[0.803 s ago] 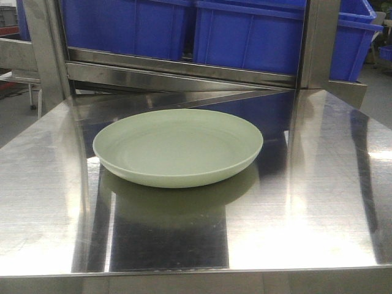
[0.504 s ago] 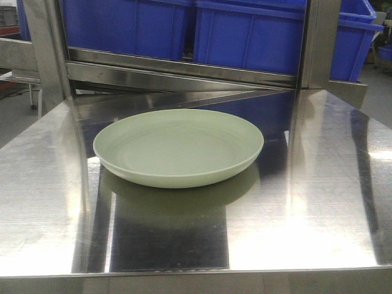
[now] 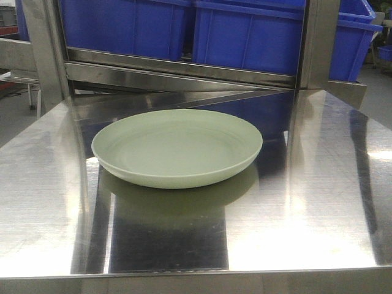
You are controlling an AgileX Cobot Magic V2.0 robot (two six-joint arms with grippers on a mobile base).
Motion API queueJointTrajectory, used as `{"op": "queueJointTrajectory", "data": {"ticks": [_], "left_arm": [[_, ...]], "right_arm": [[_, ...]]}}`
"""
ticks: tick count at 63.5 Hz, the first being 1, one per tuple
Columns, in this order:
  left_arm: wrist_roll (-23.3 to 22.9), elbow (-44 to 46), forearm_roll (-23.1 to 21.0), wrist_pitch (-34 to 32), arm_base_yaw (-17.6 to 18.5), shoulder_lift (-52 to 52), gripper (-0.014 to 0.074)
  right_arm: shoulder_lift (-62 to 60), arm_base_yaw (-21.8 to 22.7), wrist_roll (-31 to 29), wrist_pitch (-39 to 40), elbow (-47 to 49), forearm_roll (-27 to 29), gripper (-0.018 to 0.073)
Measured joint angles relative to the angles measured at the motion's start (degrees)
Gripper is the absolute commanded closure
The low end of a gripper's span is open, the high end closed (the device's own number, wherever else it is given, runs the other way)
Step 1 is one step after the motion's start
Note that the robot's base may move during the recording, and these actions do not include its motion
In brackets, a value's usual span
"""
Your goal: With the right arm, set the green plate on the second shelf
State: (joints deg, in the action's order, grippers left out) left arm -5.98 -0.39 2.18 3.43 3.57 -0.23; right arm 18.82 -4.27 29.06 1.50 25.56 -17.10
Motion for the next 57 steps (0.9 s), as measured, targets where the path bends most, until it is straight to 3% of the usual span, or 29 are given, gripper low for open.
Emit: {"op": "queueJointTrajectory", "data": {"ticks": [10,15,19,24,43,57], "left_arm": [[0.0,0.0,0.0,0.0,0.0,0.0,0.0465],[0.0,0.0,0.0,0.0,0.0,0.0,0.0465],[0.0,0.0,0.0,0.0,0.0,0.0,0.0465],[0.0,0.0,0.0,0.0,0.0,0.0,0.0465],[0.0,0.0,0.0,0.0,0.0,0.0,0.0465],[0.0,0.0,0.0,0.0,0.0,0.0,0.0465]], "right_arm": [[14.7,-7.1,1.6,-6.6,8.7,-0.6,0.0511],[21.7,-12.9,1.6,-9.5,11.9,-2.9,0.0423],[28.9,-18.2,1.6,-11.9,14.7,-4.9,0.0300],[36.5,-21.5,1.6,-13.3,17.8,-5.7,0.0197],[61.3,-22.5,2.4,-24.5,34.1,0.3,0.0195],[72.0,-22.5,0.0,-31.1,43.5,5.5,0.0195]]}}
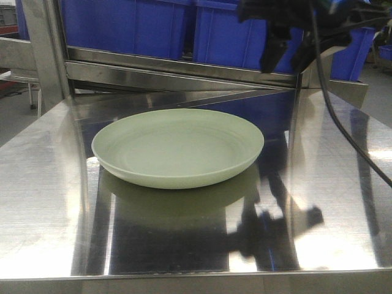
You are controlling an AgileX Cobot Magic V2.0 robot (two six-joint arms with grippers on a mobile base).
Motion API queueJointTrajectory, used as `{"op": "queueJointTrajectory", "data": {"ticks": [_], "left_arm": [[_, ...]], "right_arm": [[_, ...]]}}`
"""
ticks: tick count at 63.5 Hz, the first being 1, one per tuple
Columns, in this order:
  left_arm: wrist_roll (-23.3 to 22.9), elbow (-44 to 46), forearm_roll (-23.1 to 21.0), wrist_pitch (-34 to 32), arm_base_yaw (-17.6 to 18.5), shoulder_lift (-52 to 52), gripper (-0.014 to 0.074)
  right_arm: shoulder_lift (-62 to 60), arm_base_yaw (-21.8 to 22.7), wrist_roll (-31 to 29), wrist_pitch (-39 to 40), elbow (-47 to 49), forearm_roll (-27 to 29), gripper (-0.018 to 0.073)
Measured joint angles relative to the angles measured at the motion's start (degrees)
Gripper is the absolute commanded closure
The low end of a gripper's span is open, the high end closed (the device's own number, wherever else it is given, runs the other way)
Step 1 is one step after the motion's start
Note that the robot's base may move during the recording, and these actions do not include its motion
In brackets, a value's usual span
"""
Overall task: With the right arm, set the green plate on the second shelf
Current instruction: 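Move the right gripper down to the rim of the pale green plate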
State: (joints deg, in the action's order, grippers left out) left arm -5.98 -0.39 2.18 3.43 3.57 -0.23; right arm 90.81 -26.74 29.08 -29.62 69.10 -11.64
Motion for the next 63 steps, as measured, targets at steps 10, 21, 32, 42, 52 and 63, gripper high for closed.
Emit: {"op": "queueJointTrajectory", "data": {"ticks": [10,21,32,42,52,63], "left_arm": [[0.0,0.0,0.0,0.0,0.0,0.0,0.0465],[0.0,0.0,0.0,0.0,0.0,0.0,0.0465],[0.0,0.0,0.0,0.0,0.0,0.0,0.0465],[0.0,0.0,0.0,0.0,0.0,0.0,0.0465],[0.0,0.0,0.0,0.0,0.0,0.0,0.0465],[0.0,0.0,0.0,0.0,0.0,0.0,0.0465]], "right_arm": [[4.4,0.0,-6.5,-1.0,2.7,5.6,0.0195],[8.2,0.0,-9.6,-1.2,3.4,7.9,0.0195],[11.2,0.0,-10.1,-1.1,3.4,8.0,0.0195],[13.0,0.0,-10.3,-0.7,3.4,8.0,0.0196],[13.9,0.0,-10.3,-0.4,3.4,8.0,0.0300],[14.5,0.0,-10.8,-0.3,3.4,8.1,0.0360]]}}
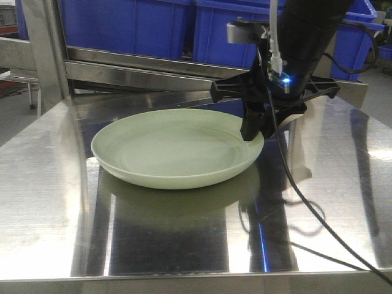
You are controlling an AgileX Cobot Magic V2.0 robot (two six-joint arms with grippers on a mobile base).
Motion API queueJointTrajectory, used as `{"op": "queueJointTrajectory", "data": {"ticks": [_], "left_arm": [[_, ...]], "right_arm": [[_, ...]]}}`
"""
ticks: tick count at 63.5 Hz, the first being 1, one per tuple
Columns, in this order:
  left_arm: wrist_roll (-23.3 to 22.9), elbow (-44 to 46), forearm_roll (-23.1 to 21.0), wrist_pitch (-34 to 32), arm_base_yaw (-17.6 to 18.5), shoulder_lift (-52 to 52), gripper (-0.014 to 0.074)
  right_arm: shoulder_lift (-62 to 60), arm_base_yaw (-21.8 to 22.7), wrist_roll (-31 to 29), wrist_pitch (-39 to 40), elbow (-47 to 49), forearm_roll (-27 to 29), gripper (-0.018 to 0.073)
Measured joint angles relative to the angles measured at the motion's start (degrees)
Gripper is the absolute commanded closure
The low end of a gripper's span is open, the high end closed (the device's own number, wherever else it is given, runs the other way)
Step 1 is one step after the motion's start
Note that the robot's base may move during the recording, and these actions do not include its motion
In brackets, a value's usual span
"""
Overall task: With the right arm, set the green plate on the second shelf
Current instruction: 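Move the right gripper down to the rim of the pale green plate, then close the right gripper on the plate rim and lift it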
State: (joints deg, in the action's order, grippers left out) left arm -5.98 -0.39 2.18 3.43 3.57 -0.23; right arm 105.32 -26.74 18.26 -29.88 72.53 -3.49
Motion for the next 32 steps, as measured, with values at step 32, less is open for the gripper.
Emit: {"op": "queueJointTrajectory", "data": {"ticks": [32], "left_arm": [[0.0,0.0,0.0,0.0,0.0,0.0,0.0465]], "right_arm": [[0.4,0.0,-0.1,-4.1,3.1,1.2,0.0529]]}}
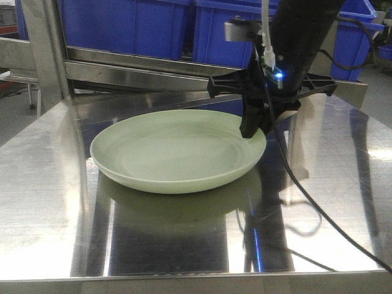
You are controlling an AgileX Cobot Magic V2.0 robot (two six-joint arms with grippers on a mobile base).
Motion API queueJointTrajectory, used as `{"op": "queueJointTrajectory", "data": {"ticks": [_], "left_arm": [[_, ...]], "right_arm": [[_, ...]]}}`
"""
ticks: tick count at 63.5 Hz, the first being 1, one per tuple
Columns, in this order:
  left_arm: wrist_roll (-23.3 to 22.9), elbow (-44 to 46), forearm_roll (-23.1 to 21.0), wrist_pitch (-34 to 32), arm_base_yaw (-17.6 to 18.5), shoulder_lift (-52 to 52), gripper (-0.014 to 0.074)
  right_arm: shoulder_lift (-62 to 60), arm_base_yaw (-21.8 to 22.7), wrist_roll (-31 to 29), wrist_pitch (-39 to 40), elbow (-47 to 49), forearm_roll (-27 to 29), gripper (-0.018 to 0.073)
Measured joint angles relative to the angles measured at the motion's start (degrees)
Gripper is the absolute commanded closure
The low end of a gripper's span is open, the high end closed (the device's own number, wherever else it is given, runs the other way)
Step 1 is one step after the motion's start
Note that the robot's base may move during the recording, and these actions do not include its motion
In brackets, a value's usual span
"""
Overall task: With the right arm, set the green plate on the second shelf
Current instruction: 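Close the right gripper on the plate rim and lift it, then raise the held plate upright beside the right gripper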
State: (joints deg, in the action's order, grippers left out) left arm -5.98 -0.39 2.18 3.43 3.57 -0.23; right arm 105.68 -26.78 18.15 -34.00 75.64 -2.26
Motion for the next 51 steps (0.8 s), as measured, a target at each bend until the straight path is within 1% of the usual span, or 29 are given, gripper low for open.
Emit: {"op": "queueJointTrajectory", "data": {"ticks": [12,19,28,36,42,47,51], "left_arm": [[0.0,0.0,0.0,0.0,0.0,0.0,0.0465],[0.0,0.0,0.0,0.0,0.0,0.0,0.0465],[0.0,0.0,0.0,0.0,0.0,0.0,0.0465],[0.0,0.0,0.0,0.0,0.0,0.0,0.0465],[0.0,0.0,0.0,0.0,0.0,0.0,0.0465],[0.0,0.0,0.0,0.0,0.0,0.0,0.0465],[0.0,0.0,0.0,0.0,0.0,0.0,0.0465]], "right_arm": [[-7.3,-0.1,-0.2,-0.4,0.1,-0.2,0.0529],[-14.6,-0.1,-0.6,-0.2,0.1,-1.3,0.0529],[-24.8,-0.1,-0.7,2.5,0.1,-3.6,0.0529],[-33.4,-0.1,-0.3,3.7,-0.8,-8.2,0.0529],[-40.4,-0.1,1.5,4.4,-3.8,-13.7,0.0529],[-46.3,-0.1,5.3,4.4,-7.9,-19.2,0.0529],[-51.5,-0.1,10.9,3.6,-11.4,-25.4,0.0529]]}}
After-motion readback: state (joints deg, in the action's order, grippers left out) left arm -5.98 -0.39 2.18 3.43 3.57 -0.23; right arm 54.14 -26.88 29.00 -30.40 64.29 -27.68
